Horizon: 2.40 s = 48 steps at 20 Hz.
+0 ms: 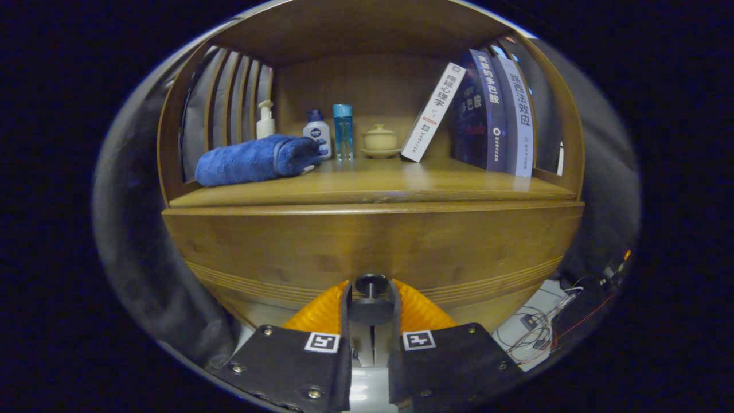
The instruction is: Pull open the drawer, take out the items inside it, and place them on the countertop above the cabinet.
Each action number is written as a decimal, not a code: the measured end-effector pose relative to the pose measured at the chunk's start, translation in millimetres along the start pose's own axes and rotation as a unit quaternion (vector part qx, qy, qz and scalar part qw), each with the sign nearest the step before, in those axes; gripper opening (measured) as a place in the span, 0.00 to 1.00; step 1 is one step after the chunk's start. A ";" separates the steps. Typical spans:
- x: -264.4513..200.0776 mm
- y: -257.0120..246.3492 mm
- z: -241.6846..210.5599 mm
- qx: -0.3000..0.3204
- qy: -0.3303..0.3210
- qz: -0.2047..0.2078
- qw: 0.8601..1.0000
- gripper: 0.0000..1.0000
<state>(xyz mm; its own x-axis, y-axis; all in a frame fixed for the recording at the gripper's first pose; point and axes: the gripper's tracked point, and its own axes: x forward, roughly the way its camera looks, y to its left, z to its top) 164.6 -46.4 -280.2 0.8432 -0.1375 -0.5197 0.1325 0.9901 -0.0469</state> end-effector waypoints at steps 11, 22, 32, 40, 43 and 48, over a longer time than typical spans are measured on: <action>-104.0 -8.0 -40.3 0.035 0.017 -0.042 0.998 0.26; -158.2 -2.2 -70.4 0.063 0.030 -0.069 0.995 0.26; -174.1 14.2 -31.9 0.061 -0.042 -0.029 0.997 0.54; -173.0 -2.4 91.2 0.080 -0.117 -0.072 0.987 0.71; -136.3 -11.8 102.2 0.100 -0.069 -0.082 0.989 0.80; -75.4 -34.5 70.8 0.106 0.077 -0.111 0.985 0.80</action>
<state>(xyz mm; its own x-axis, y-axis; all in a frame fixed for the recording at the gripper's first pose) 133.4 -72.3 -179.1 0.6935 -0.3282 -0.6413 0.4249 0.9052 -0.0037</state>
